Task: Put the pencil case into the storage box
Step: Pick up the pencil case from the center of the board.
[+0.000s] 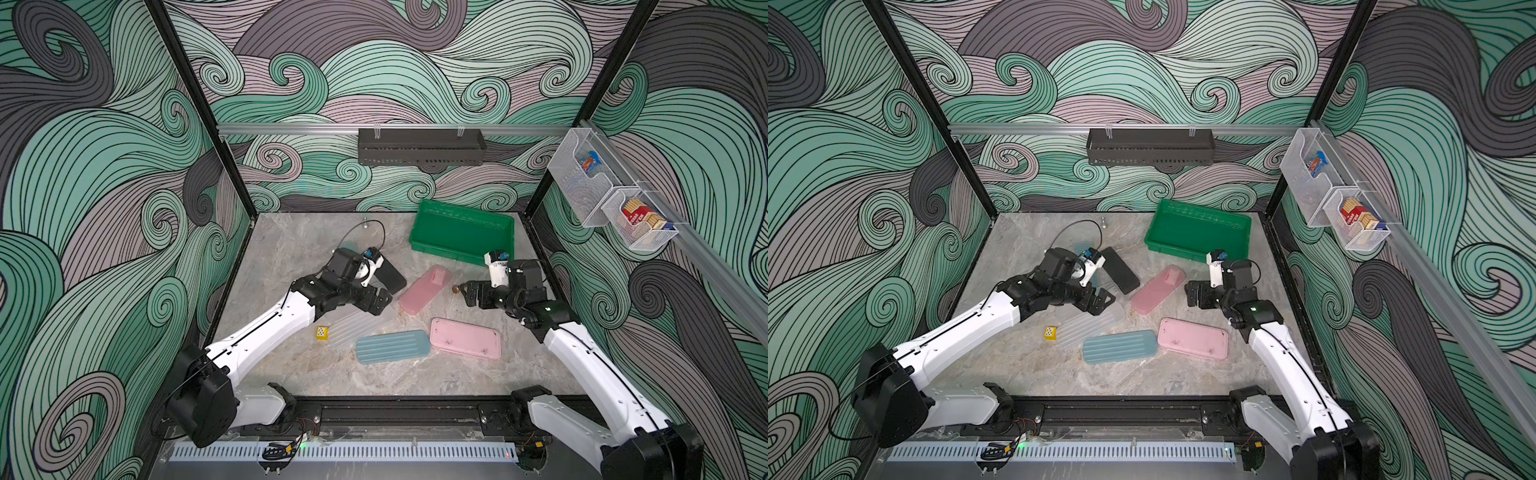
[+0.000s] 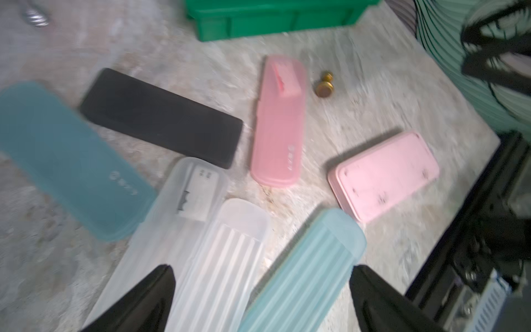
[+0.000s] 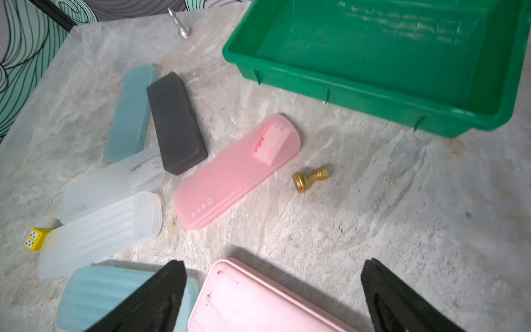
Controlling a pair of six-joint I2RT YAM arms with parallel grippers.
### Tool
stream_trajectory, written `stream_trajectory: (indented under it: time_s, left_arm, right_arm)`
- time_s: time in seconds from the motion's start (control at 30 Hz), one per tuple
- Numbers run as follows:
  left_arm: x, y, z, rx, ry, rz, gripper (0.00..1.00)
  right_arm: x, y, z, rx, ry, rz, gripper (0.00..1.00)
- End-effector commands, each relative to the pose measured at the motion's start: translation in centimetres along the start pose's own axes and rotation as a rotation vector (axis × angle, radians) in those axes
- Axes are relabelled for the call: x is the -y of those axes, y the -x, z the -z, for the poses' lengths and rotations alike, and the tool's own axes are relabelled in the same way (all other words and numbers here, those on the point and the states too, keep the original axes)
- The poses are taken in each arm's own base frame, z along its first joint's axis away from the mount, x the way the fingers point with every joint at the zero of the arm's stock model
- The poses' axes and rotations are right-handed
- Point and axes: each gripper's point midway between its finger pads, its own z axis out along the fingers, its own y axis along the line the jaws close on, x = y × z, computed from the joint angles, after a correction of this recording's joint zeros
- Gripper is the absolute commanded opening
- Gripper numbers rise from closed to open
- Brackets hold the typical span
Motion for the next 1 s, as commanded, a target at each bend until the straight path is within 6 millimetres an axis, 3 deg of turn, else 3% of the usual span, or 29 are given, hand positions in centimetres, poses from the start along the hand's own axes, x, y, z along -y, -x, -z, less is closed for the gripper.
stream_trajectory:
  time_s: [0.0,0.23,0.3,0.47,0.67,0.97]
  left_arm:
    - [2.2,-1.5,0.1,-0.112,-0.075,-0.228,0.99]
    - [2.5,-4.7,-1.4,-0.264,-0.049,-0.527,0.99]
    - [2.6,-6.6,-2.8,-0.34,-0.054,-0.578,0.99]
    - [3.6,-8.9,-4.4,-0.401,-0.039,-0.713,0.99]
    - [5.0,-9.8,-5.8,-0.372,-0.052,-0.784,0.99]
    - [5.0,-10.2,-9.1,-0.395,0.008,-0.843,0.99]
  right_arm:
    - [-0.4,-0.7,0.6,-0.018,0.021,-0.015,0.99]
    - [0.0,-1.3,-0.2,-0.081,-0.004,-0.01,0.99]
    - [0.1,-1.6,-0.5,-0.096,-0.006,-0.017,0.99]
    - [0.1,-1.8,-0.4,-0.096,-0.006,-0.018,0.99]
    - [-0.1,-1.0,0.4,-0.054,-0.001,-0.019,0.99]
    - [-0.2,-0.9,0.4,-0.055,0.007,-0.037,0.99]
